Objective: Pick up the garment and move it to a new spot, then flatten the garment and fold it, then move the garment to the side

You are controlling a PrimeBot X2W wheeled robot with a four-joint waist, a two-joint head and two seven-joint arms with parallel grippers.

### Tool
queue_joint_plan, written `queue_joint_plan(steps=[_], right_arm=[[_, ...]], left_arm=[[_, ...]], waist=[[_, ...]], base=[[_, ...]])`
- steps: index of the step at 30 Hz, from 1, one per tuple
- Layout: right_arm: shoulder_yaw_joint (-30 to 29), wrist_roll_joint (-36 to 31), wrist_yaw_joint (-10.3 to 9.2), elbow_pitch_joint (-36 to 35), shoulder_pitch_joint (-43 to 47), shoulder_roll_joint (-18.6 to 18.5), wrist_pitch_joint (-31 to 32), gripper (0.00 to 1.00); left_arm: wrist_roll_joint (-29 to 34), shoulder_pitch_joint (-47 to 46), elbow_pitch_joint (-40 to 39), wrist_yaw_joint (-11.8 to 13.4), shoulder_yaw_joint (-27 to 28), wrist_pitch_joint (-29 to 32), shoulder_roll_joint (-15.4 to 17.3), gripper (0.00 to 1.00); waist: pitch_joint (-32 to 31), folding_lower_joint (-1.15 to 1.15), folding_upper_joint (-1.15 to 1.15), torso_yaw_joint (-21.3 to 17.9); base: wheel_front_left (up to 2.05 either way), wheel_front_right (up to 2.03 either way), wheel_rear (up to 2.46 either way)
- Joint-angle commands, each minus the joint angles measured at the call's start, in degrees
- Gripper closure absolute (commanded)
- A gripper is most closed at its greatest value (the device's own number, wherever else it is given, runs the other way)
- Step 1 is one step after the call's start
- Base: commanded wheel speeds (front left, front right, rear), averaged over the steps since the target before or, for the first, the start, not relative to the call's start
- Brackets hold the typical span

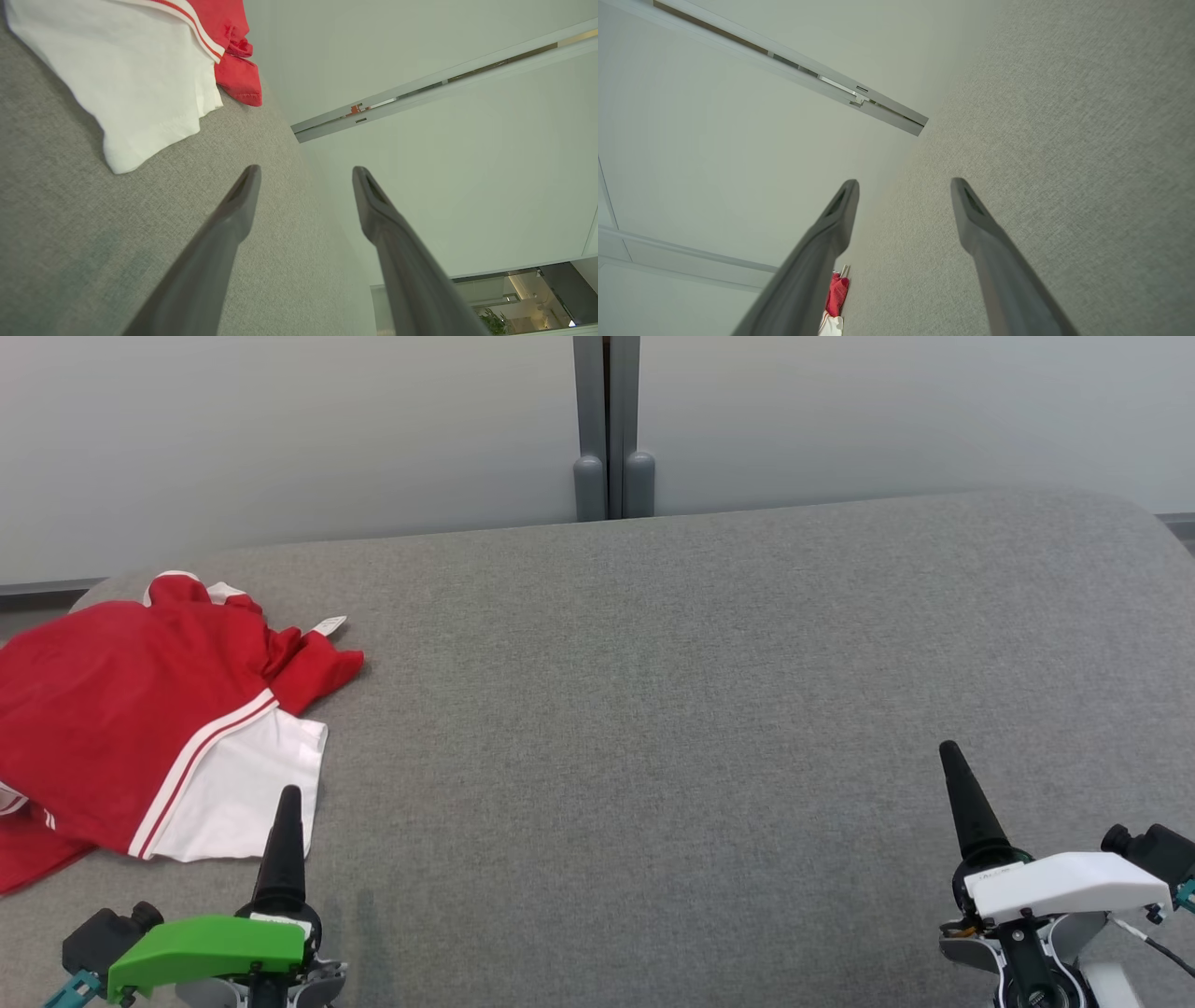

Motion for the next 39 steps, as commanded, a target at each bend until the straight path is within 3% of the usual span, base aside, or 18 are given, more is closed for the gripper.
queue_joint_plan(steps=[1,19,39], right_arm=[[0.3,-2.8,0.02,-1.4,-0.2,-0.3,-0.7,0.0],[1.4,-20.7,0.02,-3.1,1.1,-0.4,-4.4,0.0],[2.4,-36.0,0.02,-2.9,1.7,-0.5,-7.8,0.0]], left_arm=[[2.7,-0.1,-0.8,0.0,-0.1,-0.7,0.4,0.0],[21.7,1.1,-0.9,-0.2,-1.3,-4.4,0.6,0.0],[36.7,2.3,0.0,-0.4,-2.5,-7.8,1.7,0.0]], waist=[[0.0,0.0,0.0,0.1],[-0.1,0.0,0.0,0.7],[-0.5,0.0,0.0,1.4]], base=[[0.0,0.0,0.0],[0.0,0.0,0.0],[0.0,0.0,0.0]])
